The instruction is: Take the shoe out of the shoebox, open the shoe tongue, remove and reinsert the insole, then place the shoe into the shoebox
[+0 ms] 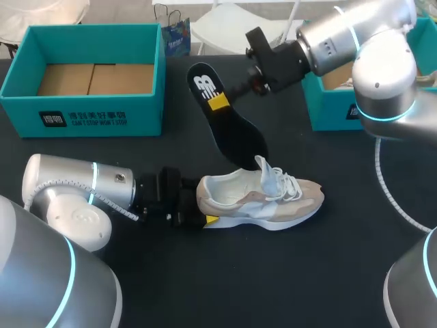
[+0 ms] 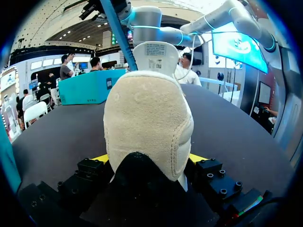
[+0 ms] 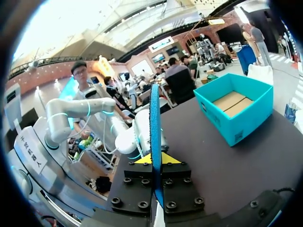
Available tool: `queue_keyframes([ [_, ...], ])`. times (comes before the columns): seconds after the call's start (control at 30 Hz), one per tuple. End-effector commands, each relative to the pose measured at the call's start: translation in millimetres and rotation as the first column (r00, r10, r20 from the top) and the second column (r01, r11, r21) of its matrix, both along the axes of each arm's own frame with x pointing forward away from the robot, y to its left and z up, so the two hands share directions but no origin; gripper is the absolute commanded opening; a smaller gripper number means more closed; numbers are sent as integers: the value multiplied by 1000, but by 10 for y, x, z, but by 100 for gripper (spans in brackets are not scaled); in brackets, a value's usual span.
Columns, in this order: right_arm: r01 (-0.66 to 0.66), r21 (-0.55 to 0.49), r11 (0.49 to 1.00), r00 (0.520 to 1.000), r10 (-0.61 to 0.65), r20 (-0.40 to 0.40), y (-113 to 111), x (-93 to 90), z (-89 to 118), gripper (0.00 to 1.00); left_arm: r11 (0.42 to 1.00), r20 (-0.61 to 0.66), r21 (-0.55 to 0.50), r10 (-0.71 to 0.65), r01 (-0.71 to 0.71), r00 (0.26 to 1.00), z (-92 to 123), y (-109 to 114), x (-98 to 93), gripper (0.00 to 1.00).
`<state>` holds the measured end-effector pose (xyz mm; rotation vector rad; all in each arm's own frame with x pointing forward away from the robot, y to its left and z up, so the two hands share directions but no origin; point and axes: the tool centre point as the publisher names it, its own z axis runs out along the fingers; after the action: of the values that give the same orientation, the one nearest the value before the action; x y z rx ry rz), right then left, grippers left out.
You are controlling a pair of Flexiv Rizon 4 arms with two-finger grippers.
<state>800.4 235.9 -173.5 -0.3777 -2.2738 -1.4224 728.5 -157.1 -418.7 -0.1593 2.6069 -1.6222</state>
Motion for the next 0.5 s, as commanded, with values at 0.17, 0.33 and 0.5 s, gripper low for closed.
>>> queue_keyframes([
  [0.17,83,104,991,996,-79,-48,26,36,239,0,1000,-1,4,-1,1,1000,-20,-7,-3,0],
  [0.33,144,171,975,988,-133,-76,-55,100,586,0,1000,-1,4,-1,1,1000,-20,-7,-3,0],
  [0.5,170,177,969,980,-147,-136,-250,99,857,0,1000,-1,4,-1,1,1000,-20,-7,-3,0],
])
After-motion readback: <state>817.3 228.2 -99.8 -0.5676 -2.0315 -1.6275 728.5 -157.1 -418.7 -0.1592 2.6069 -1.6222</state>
